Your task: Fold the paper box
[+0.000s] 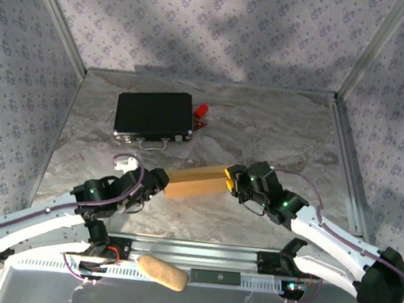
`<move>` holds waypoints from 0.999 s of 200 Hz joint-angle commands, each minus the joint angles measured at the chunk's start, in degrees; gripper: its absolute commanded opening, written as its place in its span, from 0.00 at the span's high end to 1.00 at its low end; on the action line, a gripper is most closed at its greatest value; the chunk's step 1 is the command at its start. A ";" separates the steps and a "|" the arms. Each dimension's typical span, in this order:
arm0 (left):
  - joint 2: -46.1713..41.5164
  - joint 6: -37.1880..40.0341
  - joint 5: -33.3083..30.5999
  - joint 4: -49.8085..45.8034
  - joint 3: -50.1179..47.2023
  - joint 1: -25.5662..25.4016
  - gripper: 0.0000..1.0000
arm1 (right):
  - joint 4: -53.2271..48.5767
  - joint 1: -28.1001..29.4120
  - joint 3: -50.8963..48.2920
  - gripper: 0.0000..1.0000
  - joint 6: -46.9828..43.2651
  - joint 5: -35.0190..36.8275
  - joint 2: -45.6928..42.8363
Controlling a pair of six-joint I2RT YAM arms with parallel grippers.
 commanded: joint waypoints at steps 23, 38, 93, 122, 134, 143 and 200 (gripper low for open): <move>5.64 -19.35 -3.77 -2.51 4.67 -4.03 0.49 | -6.72 0.18 -1.43 0.66 -0.29 1.91 1.36; 6.99 -23.12 -3.66 0.47 3.51 -4.77 0.49 | -6.70 0.32 -1.41 0.66 -0.21 1.93 1.45; 0.95 -32.45 -12.75 2.70 0.24 -6.31 0.01 | -6.87 0.18 -1.71 0.66 -0.48 1.96 0.55; 0.74 -35.85 -13.56 6.99 -2.25 -6.32 0.09 | -6.15 0.31 -1.67 0.66 -0.54 1.70 1.30; 0.80 -37.01 -12.94 8.67 -3.50 -6.30 0.20 | -5.97 0.36 -1.61 0.67 -0.49 1.62 1.47; 1.06 -38.30 -12.26 7.95 -3.46 -6.31 0.22 | -5.93 0.38 -1.58 0.66 -0.50 1.57 1.56; 3.35 -39.06 -11.48 15.72 -7.02 -4.37 0.24 | -5.74 0.44 -1.66 0.67 -0.55 1.53 1.67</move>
